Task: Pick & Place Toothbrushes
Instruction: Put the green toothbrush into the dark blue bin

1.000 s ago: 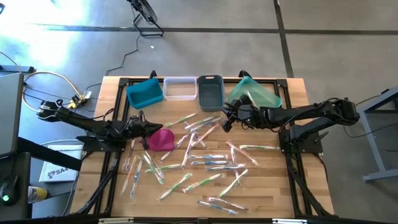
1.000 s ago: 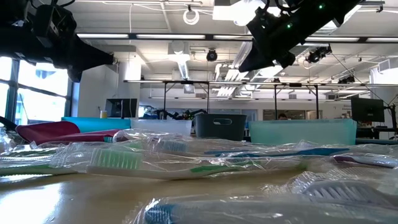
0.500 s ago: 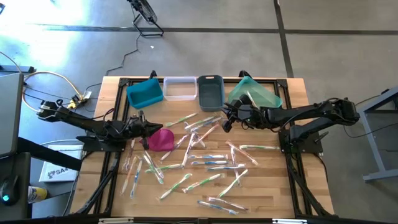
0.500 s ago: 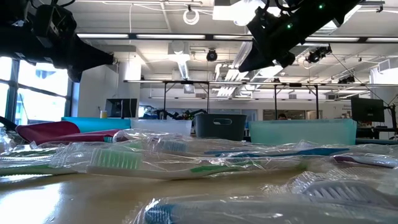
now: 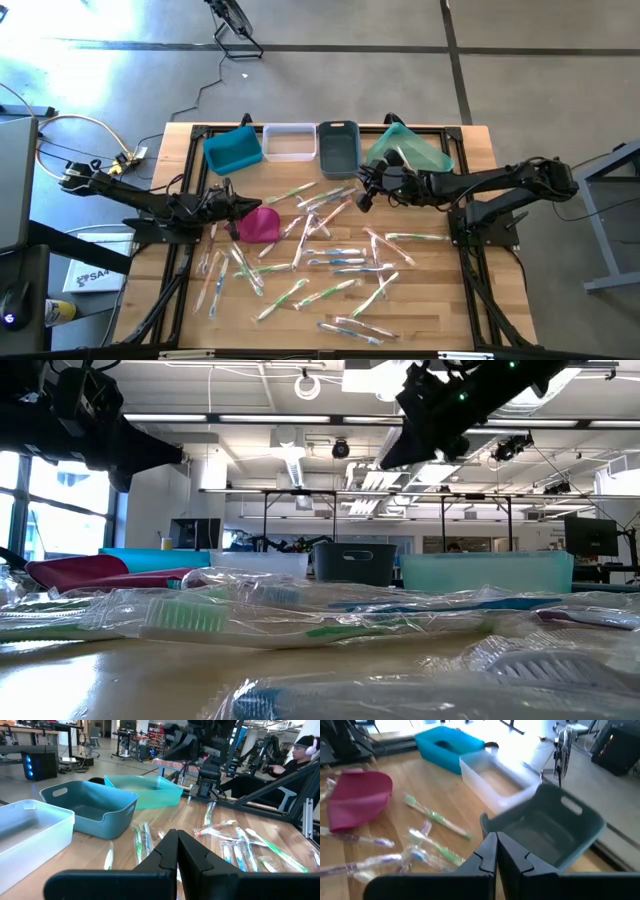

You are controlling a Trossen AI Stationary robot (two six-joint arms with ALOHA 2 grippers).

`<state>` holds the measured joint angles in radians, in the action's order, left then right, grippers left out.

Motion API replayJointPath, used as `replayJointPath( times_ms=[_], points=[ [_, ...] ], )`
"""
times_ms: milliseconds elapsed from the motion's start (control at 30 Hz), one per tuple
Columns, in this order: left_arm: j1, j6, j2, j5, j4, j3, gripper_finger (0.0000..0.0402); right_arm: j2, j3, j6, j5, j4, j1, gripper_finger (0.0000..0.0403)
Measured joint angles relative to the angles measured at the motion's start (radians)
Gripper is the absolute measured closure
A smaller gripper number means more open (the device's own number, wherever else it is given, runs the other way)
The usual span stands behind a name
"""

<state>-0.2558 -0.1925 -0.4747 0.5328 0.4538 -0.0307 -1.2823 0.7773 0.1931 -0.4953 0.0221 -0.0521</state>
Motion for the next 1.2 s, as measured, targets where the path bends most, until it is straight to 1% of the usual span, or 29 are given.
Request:
replayJointPath(
  times_ms=[133, 267, 433, 700, 933, 1200],
  points=[
    [0.000, 0.000, 0.000, 0.000, 0.000, 0.000, 0.0402, 0.000, 0.081, -0.054, -0.001, -0.066, -0.001, 0.0400],
    [0.000, 0.000, 0.000, 0.000, -0.008, 0.000, 0.0402, 0.000, 0.182, -0.053, -0.003, -0.225, -0.001, 0.0400],
    [0.000, 0.000, 0.000, 0.000, -0.008, 0.000, 0.0402, 0.000, 0.266, 0.053, -0.004, -0.493, -0.001, 0.0400],
    [0.000, 0.000, 0.000, 0.000, -0.008, 0.000, 0.0402, 0.000, 0.272, 0.202, 0.000, -0.762, -0.003, 0.0400],
    [0.000, 0.000, 0.000, 0.000, -0.008, 0.000, 0.0402, 0.000, 0.272, 0.230, 0.009, -0.879, -0.003, 0.0400],
    [0.000, 0.000, 0.000, 0.000, -0.008, 0.000, 0.0402, 0.000, 0.272, 0.230, 0.101, -0.928, -0.003, 0.0400]
  ],
)
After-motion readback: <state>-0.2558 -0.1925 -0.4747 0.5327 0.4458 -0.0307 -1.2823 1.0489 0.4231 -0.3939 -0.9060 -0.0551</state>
